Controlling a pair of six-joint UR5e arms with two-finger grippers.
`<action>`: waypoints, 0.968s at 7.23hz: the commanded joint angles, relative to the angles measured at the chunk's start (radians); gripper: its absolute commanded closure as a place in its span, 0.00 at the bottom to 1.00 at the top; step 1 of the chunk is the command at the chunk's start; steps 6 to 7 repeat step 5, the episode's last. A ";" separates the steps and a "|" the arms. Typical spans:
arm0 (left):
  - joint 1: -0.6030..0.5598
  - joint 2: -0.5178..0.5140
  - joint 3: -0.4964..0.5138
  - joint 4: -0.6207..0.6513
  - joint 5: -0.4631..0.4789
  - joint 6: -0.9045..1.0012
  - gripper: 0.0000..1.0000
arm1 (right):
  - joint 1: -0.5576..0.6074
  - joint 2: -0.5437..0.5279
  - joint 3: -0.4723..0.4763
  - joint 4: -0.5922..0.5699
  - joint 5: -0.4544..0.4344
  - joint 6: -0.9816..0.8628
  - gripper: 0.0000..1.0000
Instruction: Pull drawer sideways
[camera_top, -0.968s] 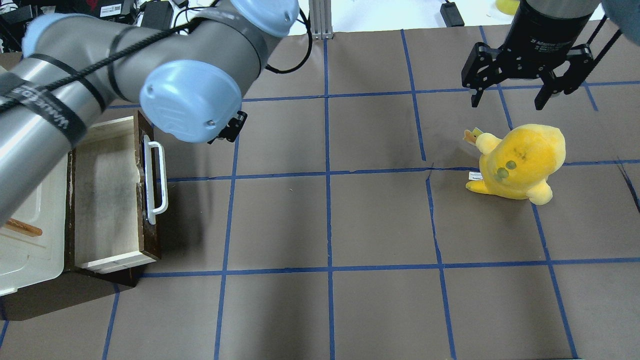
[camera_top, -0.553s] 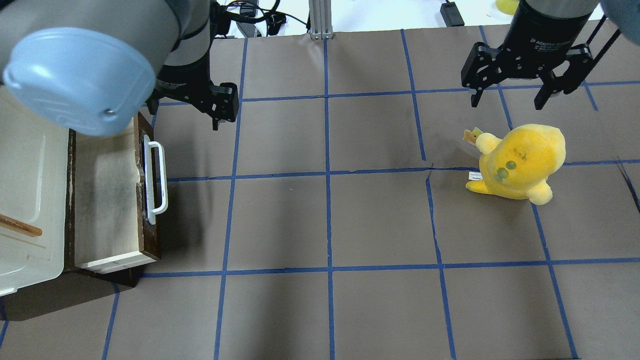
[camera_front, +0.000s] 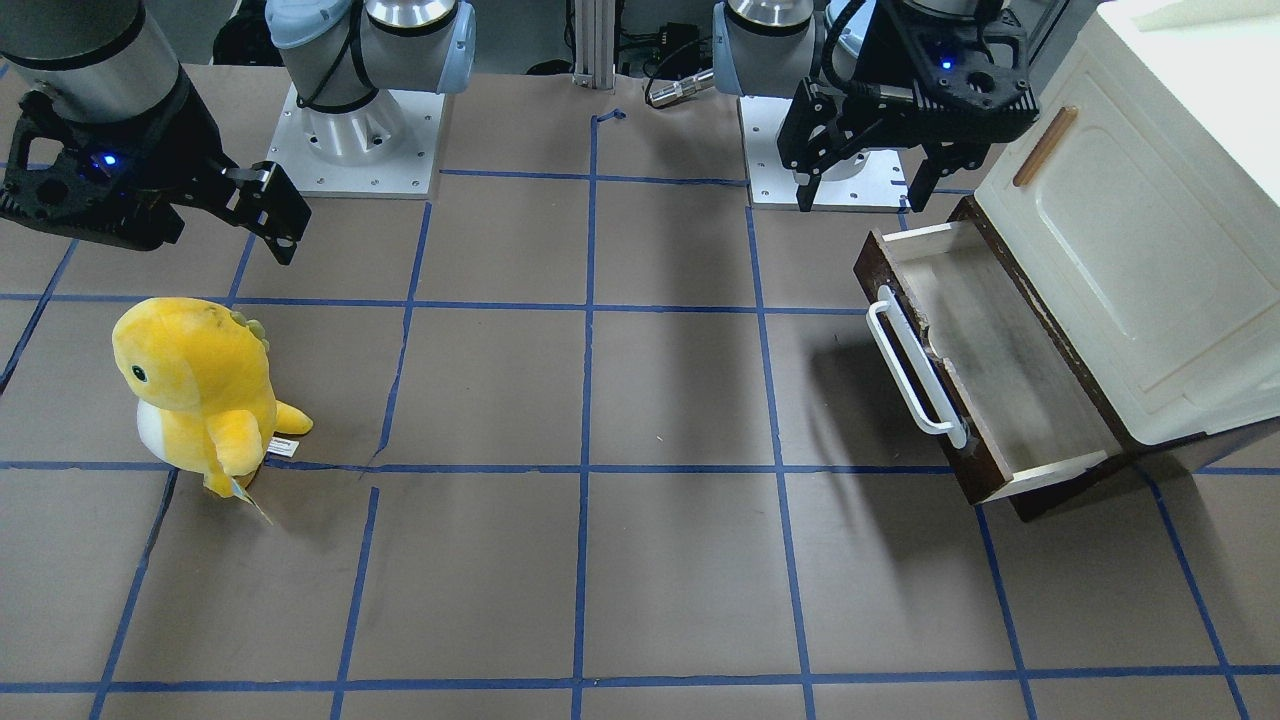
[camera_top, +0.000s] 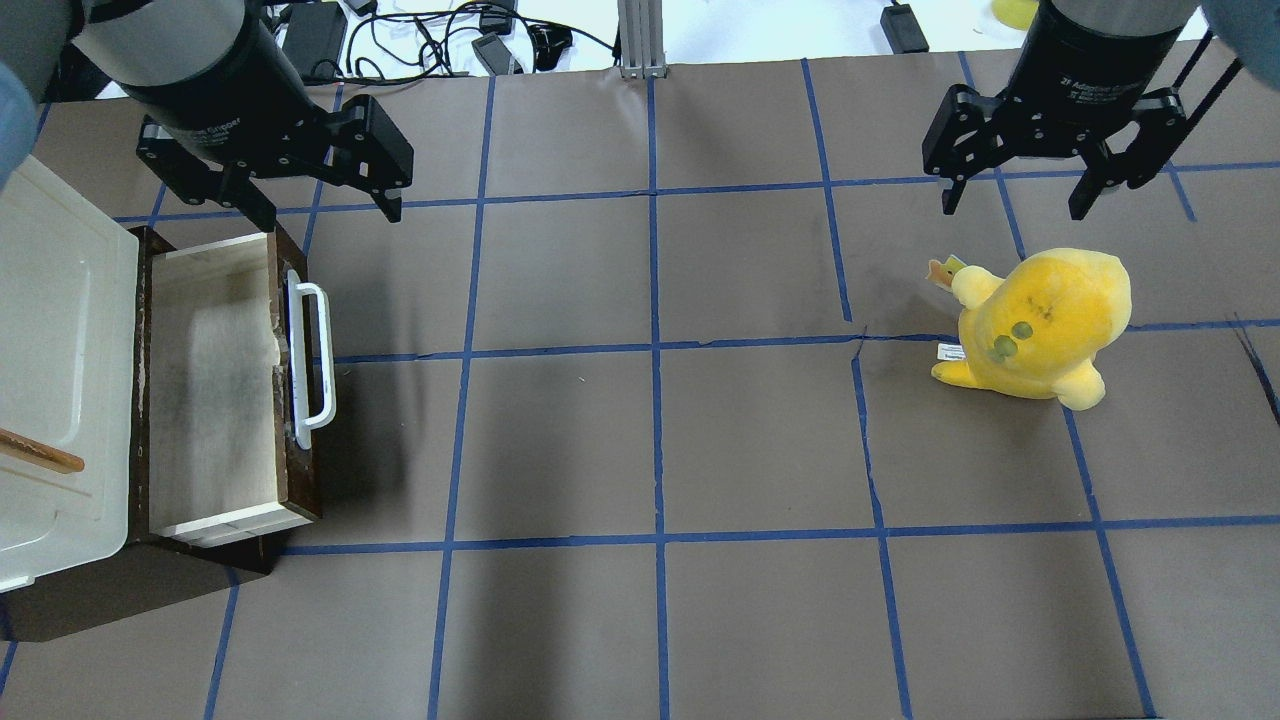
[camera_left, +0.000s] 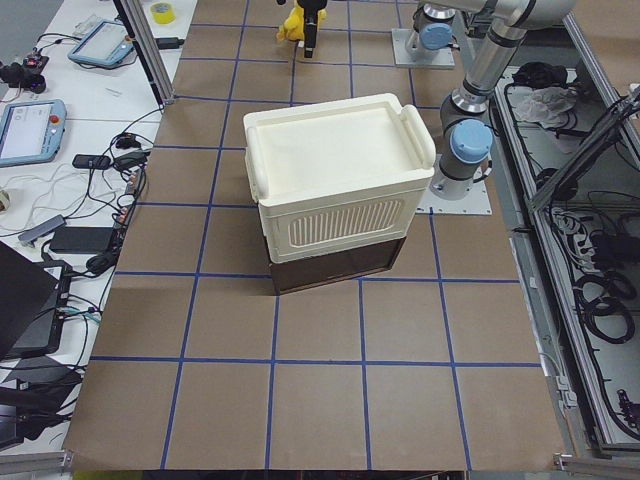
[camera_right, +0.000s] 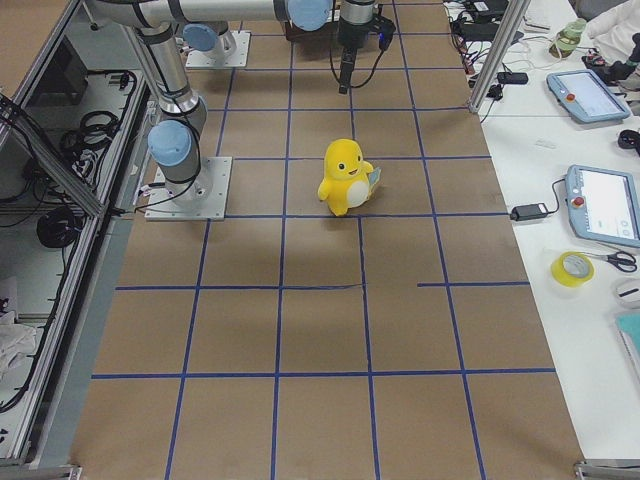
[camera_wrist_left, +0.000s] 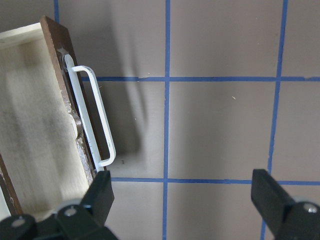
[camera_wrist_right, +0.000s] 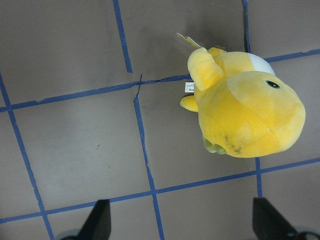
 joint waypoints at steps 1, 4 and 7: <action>0.003 0.007 -0.005 -0.003 -0.020 0.002 0.00 | 0.000 0.000 0.000 0.000 0.000 0.000 0.00; -0.003 0.013 -0.016 -0.009 -0.010 -0.004 0.00 | 0.000 0.000 0.000 0.000 0.000 0.000 0.00; -0.003 0.031 -0.037 -0.011 -0.006 -0.003 0.00 | 0.000 0.000 0.000 0.000 0.000 0.000 0.00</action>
